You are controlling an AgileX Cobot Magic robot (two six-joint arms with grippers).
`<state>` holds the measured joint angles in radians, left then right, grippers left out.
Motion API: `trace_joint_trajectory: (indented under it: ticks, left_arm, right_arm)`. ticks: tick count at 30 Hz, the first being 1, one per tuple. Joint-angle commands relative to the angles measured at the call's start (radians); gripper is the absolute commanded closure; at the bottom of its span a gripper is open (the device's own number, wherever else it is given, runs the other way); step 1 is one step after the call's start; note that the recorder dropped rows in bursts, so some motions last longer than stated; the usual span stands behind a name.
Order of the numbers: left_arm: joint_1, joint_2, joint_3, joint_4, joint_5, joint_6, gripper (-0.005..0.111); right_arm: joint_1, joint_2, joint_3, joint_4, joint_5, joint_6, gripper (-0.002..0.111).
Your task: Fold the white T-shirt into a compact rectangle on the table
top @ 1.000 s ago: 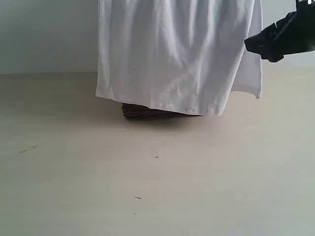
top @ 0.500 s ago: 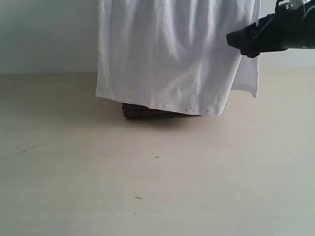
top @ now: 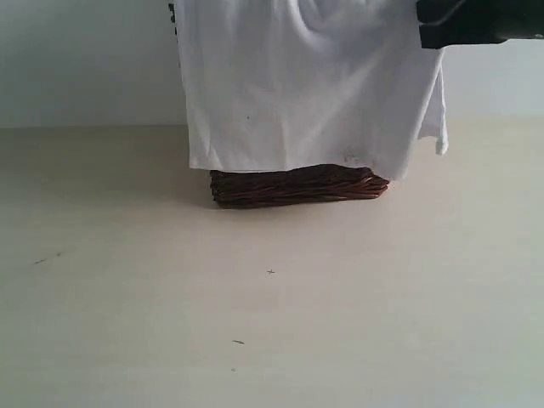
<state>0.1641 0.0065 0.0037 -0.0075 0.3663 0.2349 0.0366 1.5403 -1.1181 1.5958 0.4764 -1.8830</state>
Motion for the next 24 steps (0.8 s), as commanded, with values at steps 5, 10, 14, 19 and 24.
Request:
trace_joint_trajectory:
  ticks: [5, 10, 14, 19, 24]
  left_arm:
    - [-0.003, -0.007, -0.004, -0.012, -0.008, -0.003, 0.107]
    - [-0.003, -0.007, -0.004, -0.012, -0.008, -0.003, 0.107]
    - [-0.003, -0.007, -0.004, -0.012, -0.008, -0.003, 0.107]
    - [-0.003, -0.007, -0.004, -0.012, -0.008, -0.003, 0.107]
    - [-0.003, -0.007, -0.004, -0.012, -0.008, -0.003, 0.107]
  right_arm:
    - [-0.002, -0.192, -0.007, 0.122, 0.029, -0.092, 0.108]
    - [-0.002, -0.28, -0.111, 0.149, 0.101, -0.234, 0.108]
    - [-0.002, -0.316, -0.211, 0.149, 0.138, -0.232, 0.108]
    - [-0.002, -0.343, -0.303, 0.149, 0.134, -0.232, 0.108]
    - [-0.002, -0.357, -0.404, 0.149, 0.134, -0.216, 0.108]
